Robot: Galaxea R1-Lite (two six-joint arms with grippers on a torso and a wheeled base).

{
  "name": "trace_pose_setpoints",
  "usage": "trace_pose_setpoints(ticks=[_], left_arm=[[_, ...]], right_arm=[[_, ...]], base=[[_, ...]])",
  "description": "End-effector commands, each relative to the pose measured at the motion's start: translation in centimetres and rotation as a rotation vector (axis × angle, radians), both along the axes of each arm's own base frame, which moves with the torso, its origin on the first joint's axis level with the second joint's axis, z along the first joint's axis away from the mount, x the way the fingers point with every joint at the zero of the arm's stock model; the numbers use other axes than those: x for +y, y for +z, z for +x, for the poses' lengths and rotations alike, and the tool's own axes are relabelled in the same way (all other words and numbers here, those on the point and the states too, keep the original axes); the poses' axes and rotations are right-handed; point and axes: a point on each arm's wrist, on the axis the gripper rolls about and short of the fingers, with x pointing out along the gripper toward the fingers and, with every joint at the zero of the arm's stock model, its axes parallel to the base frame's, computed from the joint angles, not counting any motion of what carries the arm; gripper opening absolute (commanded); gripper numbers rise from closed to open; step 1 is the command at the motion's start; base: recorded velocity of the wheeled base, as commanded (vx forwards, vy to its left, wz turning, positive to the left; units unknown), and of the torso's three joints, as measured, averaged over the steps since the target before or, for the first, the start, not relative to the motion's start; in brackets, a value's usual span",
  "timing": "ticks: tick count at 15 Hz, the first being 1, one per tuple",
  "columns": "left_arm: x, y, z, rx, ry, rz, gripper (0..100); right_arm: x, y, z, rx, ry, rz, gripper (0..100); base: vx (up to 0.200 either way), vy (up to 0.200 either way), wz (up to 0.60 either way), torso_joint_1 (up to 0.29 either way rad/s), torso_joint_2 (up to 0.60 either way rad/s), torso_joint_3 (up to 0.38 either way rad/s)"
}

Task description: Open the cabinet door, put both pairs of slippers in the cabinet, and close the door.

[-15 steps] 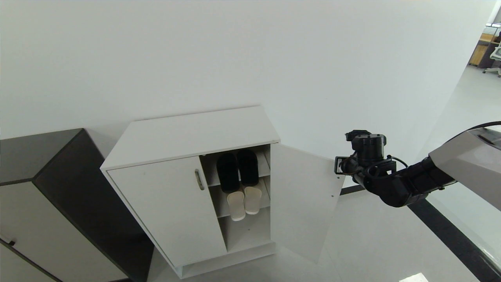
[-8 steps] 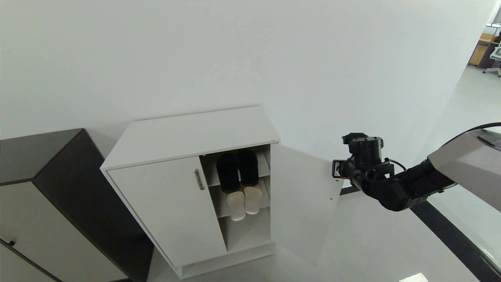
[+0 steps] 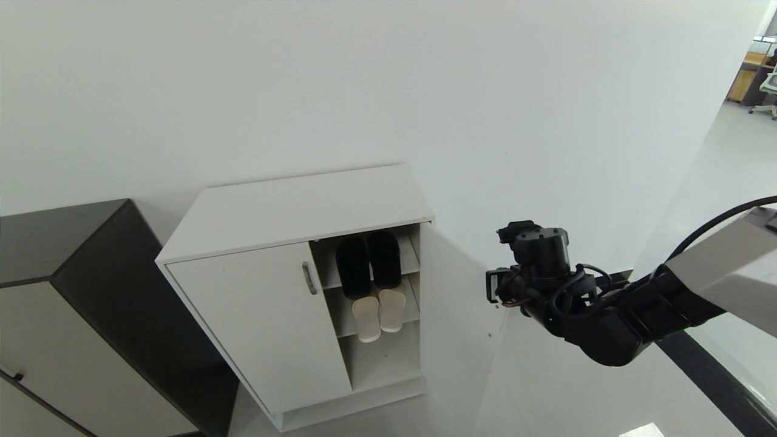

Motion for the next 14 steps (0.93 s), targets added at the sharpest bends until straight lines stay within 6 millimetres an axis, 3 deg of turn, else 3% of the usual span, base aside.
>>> trace_pose_setpoints(ticks=[1,7,14], left_arm=[[0.0,0.0,0.0,0.0,0.001,0.0,0],[0.0,0.0,0.0,0.0,0.001,0.0,0],[0.0,0.0,0.0,0.0,0.002,0.0,0]], right_arm=[[1.1,0.9,-1.8,-0.015,0.047,0.009,0],[1.6,1.2,-2.7,-0.022,0.07,0.014,0],[2.2,0.3,-3.8,-0.015,0.12,0.009,0]], base=[[0.0,0.0,0.0,0.0,0.0,0.0],[0.0,0.0,0.0,0.0,0.0,0.0],[0.0,0.0,0.0,0.0,0.0,0.0]])
